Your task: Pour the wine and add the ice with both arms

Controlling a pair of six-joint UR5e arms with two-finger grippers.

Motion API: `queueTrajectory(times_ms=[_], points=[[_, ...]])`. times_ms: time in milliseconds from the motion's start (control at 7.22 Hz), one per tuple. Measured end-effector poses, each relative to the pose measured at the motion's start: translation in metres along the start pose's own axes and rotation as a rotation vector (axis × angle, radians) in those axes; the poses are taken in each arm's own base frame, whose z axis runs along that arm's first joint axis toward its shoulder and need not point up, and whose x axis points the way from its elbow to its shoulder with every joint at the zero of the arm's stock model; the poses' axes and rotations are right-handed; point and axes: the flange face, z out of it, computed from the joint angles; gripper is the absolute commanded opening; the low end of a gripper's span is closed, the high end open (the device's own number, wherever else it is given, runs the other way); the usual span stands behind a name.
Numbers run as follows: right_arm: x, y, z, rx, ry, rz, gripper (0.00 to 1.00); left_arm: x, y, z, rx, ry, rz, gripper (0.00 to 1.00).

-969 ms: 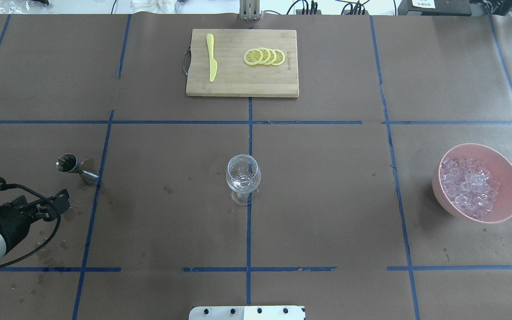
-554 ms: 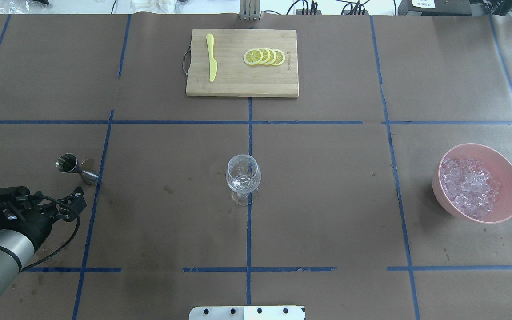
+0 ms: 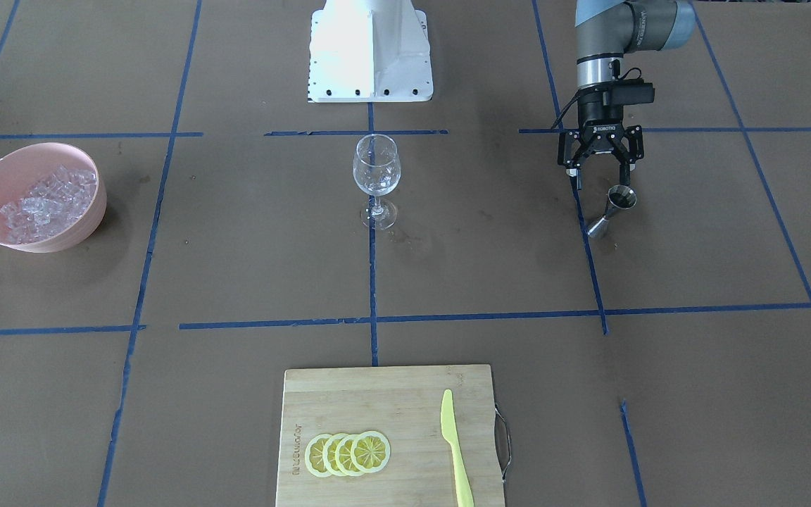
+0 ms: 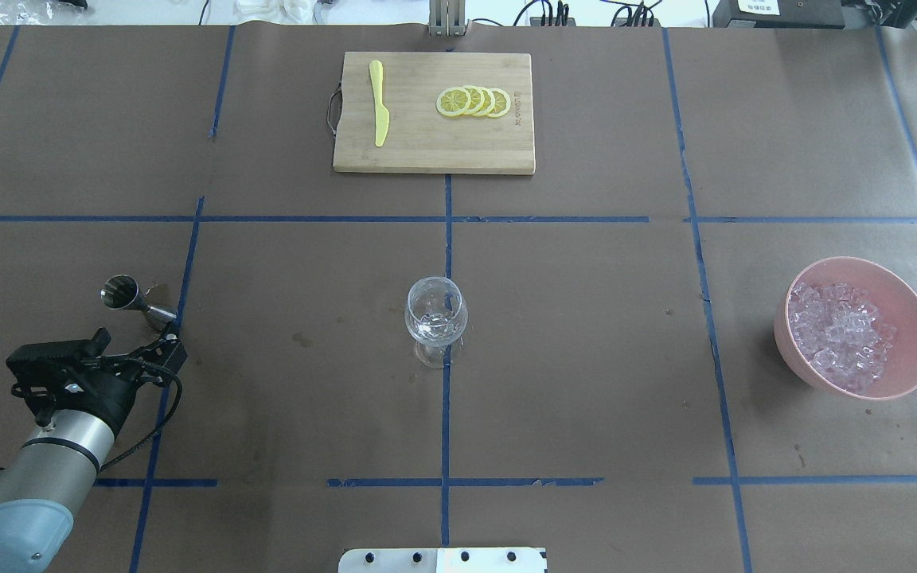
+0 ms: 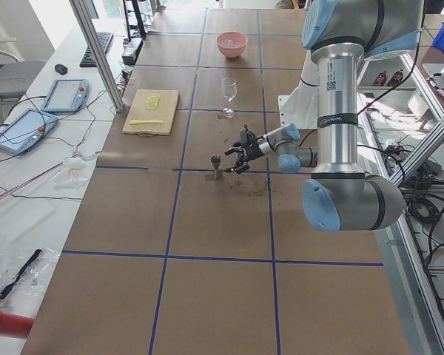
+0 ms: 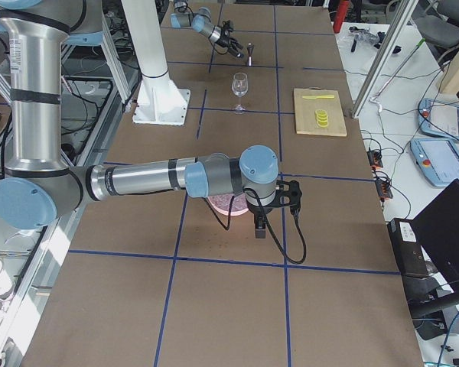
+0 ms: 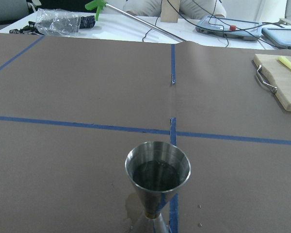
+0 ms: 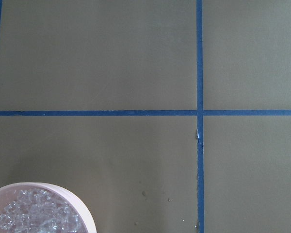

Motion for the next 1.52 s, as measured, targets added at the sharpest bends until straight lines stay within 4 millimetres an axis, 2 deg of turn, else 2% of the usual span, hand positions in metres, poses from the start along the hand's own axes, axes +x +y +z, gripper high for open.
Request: queueTrajectory(times_ms=[415,831,1108,1385,1523], points=[[-0.003,-0.003,-0.002,0.004,-0.002,-0.005,1.0,-0.014,0.021,0.019,0.029,0.0,-0.002,0.97],[-0.004,-0.003,-0.003,0.007,-0.001,-0.005,1.0,-0.023,0.017,0.03,0.064,-0.008,-0.003,0.96],[-0.005,-0.004,-0.004,0.007,-0.001,-0.005,1.0,-0.009,0.006,0.038,0.097,-0.01,0.014,0.92],[-0.005,-0.004,-0.004,0.008,-0.001,-0.004,1.0,0.002,0.009,0.051,0.12,-0.015,0.024,0.87],[-0.006,-0.004,-0.004,0.009,-0.002,-0.006,1.0,0.001,0.008,0.055,0.131,-0.017,0.021,0.8]])
